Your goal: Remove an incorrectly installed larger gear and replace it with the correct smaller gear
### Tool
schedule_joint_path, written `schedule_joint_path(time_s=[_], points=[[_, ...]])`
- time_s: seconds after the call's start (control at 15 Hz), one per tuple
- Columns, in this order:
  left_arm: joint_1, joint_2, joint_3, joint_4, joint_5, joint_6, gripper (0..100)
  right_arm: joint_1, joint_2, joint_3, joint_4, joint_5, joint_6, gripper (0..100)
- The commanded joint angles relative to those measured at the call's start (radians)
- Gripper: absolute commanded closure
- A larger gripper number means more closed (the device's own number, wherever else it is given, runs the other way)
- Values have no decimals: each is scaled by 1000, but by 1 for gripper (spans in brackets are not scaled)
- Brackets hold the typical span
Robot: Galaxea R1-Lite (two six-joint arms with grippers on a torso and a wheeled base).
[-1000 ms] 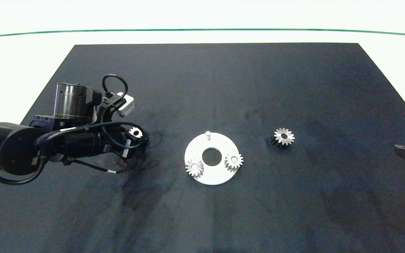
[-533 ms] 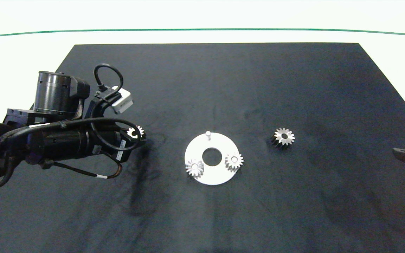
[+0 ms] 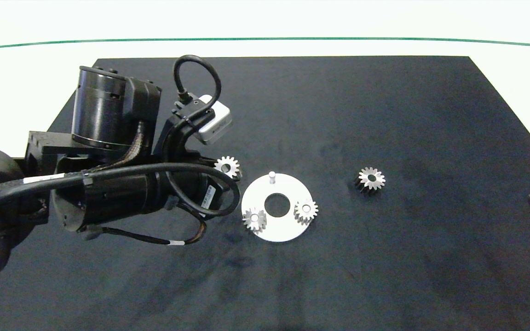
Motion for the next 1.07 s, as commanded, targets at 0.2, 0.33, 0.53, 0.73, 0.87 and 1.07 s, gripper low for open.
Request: schedule_joint_path(time_s=[0.2,0.33,0.53,0.73,0.87,1.07], points=[[-35,135,-89,-2,38,0,75,2,-20,12,2,1,-1,0],[-35,184,-146,3,46,0,75,0,-20,23,2,2,0,0],[-37,224,-192,4,46,0,75,0,-22,25,2,1,17,0],[-48,258,-217,4,46,-5,75,2,-20,42,2,2,19,0],[-49,278,-223,4,46,-6,75,0,-26,45,2,1,19,0],[-60,298,-231,3,46,-8,75,0,-30,48,2,2,19,0]])
